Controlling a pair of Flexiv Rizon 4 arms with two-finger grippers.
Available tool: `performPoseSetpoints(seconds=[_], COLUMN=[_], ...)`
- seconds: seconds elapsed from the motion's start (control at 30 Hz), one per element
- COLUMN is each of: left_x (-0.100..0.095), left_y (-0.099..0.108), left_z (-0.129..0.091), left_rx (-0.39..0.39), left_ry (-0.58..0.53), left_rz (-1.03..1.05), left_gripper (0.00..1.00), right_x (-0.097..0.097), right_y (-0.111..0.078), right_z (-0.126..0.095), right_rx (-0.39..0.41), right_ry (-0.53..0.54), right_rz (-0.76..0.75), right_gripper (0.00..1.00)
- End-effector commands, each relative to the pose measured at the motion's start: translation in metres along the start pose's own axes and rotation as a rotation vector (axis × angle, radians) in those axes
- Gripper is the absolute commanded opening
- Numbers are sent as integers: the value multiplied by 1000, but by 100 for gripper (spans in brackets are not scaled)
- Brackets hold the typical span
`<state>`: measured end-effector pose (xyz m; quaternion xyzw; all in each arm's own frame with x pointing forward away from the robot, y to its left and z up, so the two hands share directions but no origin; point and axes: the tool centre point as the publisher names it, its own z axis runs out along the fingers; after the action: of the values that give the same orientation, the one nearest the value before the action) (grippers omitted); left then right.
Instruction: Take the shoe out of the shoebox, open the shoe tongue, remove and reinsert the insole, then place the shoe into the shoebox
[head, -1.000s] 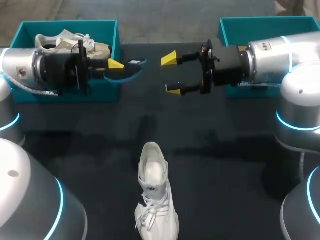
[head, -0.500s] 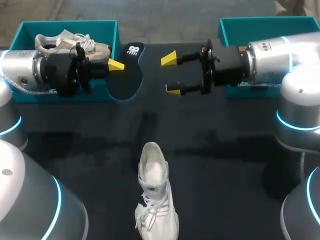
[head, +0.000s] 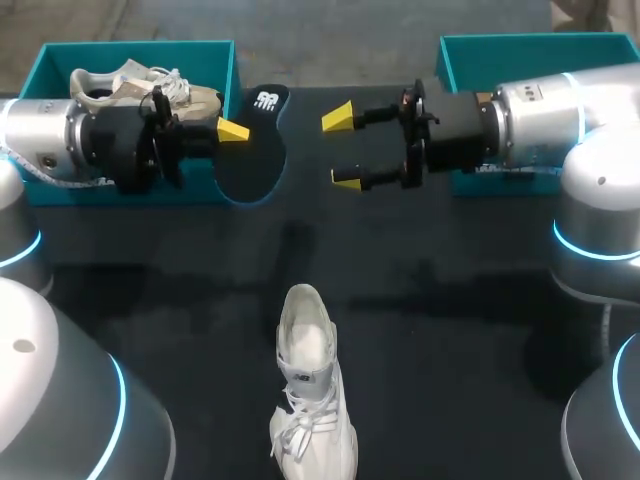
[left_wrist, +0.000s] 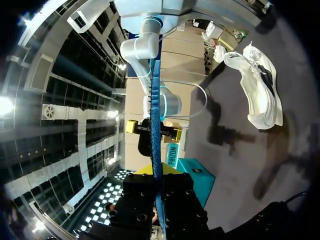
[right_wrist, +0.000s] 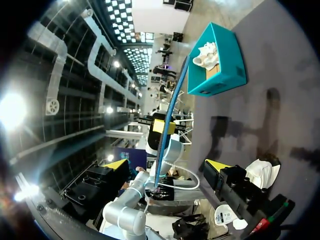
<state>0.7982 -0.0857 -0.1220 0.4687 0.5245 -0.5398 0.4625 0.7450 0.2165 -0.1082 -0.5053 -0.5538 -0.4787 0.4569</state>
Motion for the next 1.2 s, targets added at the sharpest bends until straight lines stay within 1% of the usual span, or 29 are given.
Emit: performPoseSetpoints(seconds=[0.03, 0.3, 0.4, 0.5, 0.6, 0.73, 1.0, 1.03, 1.13, 1.2], left_x=[0, 0, 2, 4, 4, 4, 4, 4, 4, 4], left_y=[-1, -4, -6, -7, -6, -3, 2, 3, 5, 6], left_z=[1, 6, 11, 15, 19, 23, 35, 36, 38, 40], left_rx=[-9, -47, -51, -51, -71, -84, -81, -81, -87, -90], left_ry=[-9, 1, 3, 7, 13, -5, -8, -8, -7, -7], left_rz=[32, 120, 145, 172, 204, 221, 216, 215, 211, 211], left_gripper=[0, 0, 0, 0, 0, 0, 0, 0, 0, 0], right_x=[0, 0, 0, 1, 1, 0, -4, -5, -4, -3], right_y=[0, 0, 0, 2, 2, 0, -5, -5, -5, -5], right_z=[2, 2, 2, 4, 6, 9, 18, 19, 22, 23], right_rx=[-1, -1, -1, -19, -28, -28, -14, -10, -2, -2], right_ry=[-1, -1, -1, -16, -13, -4, 0, -1, -11, -23], right_rz=[0, 0, 0, 0, -2, -3, 13, 12, 7, 8], right_gripper=[100, 100, 100, 100, 100, 100, 100, 99, 89, 86])
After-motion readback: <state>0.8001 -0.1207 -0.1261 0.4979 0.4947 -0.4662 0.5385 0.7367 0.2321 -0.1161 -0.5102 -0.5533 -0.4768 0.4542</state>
